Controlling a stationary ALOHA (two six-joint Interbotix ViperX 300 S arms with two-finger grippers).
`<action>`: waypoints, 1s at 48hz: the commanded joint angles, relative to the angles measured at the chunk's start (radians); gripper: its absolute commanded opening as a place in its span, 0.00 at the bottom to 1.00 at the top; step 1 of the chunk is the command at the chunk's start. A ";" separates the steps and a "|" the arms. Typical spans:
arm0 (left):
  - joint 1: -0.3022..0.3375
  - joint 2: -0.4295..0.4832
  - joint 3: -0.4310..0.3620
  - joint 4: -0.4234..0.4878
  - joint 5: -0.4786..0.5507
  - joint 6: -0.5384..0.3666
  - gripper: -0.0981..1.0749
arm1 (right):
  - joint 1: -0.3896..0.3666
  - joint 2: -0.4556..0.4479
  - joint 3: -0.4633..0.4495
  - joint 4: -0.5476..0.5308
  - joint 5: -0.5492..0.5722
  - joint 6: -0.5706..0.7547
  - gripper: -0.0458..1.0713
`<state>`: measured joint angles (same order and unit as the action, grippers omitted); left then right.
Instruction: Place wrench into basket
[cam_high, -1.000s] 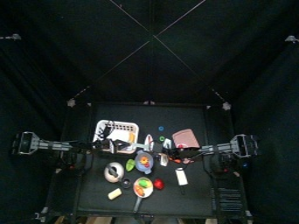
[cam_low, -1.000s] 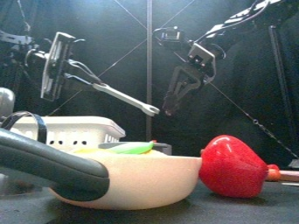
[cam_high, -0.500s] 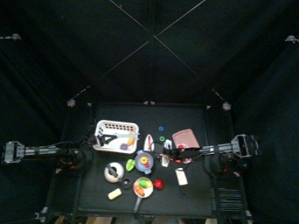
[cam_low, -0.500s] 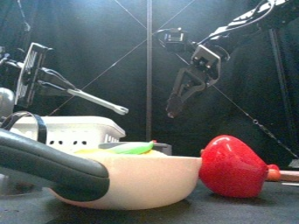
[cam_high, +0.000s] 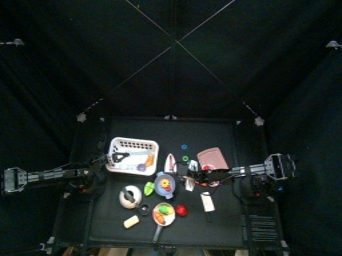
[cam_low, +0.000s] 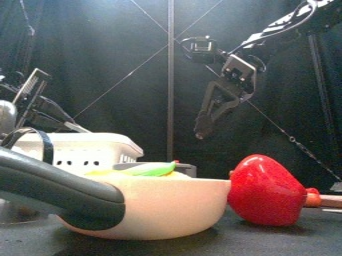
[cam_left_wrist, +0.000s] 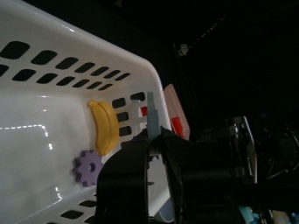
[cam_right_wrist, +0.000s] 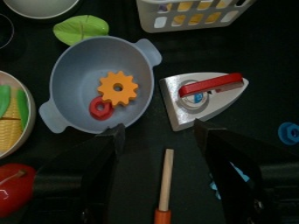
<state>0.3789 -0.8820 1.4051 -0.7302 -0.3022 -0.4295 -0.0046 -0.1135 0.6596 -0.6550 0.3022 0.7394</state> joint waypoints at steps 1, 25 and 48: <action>0.018 -0.011 -0.006 -0.011 0.000 0.002 0.45 | -0.002 -0.026 -0.011 0.002 -0.008 0.002 0.89; 0.095 -0.018 0.023 -0.044 0.086 0.003 0.55 | 0.002 -0.014 -0.012 0.008 -0.008 0.000 0.89; 0.092 -0.018 -0.049 0.025 0.087 0.003 0.63 | 0.002 -0.009 -0.009 0.005 -0.031 -0.002 0.89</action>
<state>0.4694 -0.9020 1.3898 -0.7148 -0.2117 -0.4280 -0.0046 -0.1104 0.6596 -0.6489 0.2792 0.7394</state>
